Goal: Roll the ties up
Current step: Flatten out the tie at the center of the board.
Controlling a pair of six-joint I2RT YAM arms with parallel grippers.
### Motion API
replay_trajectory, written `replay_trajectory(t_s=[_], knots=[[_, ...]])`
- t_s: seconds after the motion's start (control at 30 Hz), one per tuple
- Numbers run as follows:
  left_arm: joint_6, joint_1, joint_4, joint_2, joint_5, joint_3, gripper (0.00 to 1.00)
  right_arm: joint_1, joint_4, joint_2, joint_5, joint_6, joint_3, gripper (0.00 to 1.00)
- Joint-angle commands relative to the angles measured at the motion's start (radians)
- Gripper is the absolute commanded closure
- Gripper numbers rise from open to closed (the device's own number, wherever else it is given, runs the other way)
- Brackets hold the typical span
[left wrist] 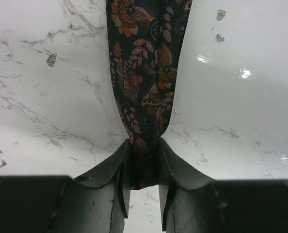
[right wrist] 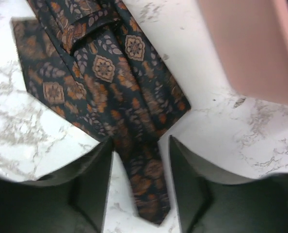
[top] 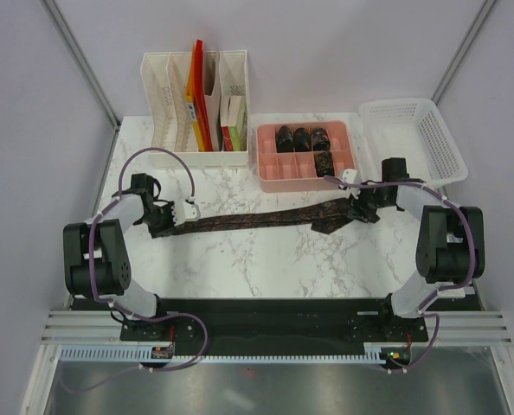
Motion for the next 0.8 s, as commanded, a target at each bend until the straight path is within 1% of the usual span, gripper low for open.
replay_trajectory(t_s=[0.0,0.07,0.1,0.13,0.3,0.37,0.43,0.5,0.53,0.57,0.63,0.67,0.7,0.77], knots=[[0.026,0.000,0.018,0.029,-0.026,-0.009,0.69,-0.001,0.184,-0.035,-0.005,0.150,-0.028,0.65],[0.026,0.002,0.018,0.021,-0.017,-0.014,0.69,-0.001,0.181,-0.075,0.030,0.153,-0.032,0.80],[0.023,0.002,0.019,0.021,-0.011,-0.012,0.69,-0.001,0.175,-0.124,0.044,0.153,-0.032,0.98],[0.019,0.002,0.018,0.019,-0.005,-0.012,0.69,-0.001,0.163,-0.151,0.058,0.141,-0.026,1.00],[0.005,-0.005,0.019,-0.013,0.050,-0.011,0.72,0.017,-0.032,-0.383,0.116,0.056,0.064,1.00],[0.002,-0.020,0.018,-0.013,0.056,-0.017,0.72,0.034,-0.128,-0.414,0.116,0.012,0.109,1.00],[-0.007,-0.023,0.021,-0.001,0.067,-0.011,0.72,0.052,-0.150,-0.416,0.135,0.016,0.101,1.00],[-0.013,-0.025,0.019,0.010,0.067,-0.002,0.72,0.088,-0.103,-0.385,0.151,0.029,0.068,1.00],[-0.018,-0.026,0.025,0.018,0.066,0.003,0.72,0.091,-0.057,-0.373,0.156,0.041,0.014,1.00],[-0.018,-0.025,0.028,0.018,0.063,0.003,0.72,0.097,0.045,-0.345,0.158,0.050,-0.010,1.00],[-0.021,-0.025,0.033,0.018,0.061,0.000,0.72,0.105,0.157,-0.310,0.155,0.053,-0.060,0.99],[-0.023,-0.025,0.036,0.016,0.061,-0.002,0.72,0.111,0.170,-0.272,0.152,0.058,-0.060,0.96],[-0.023,-0.025,0.036,0.015,0.056,-0.003,0.72,0.112,0.170,-0.250,0.147,0.055,-0.057,0.83],[-0.024,-0.023,0.038,0.012,0.050,-0.011,0.73,0.111,0.130,-0.199,0.142,0.088,-0.023,0.73]])
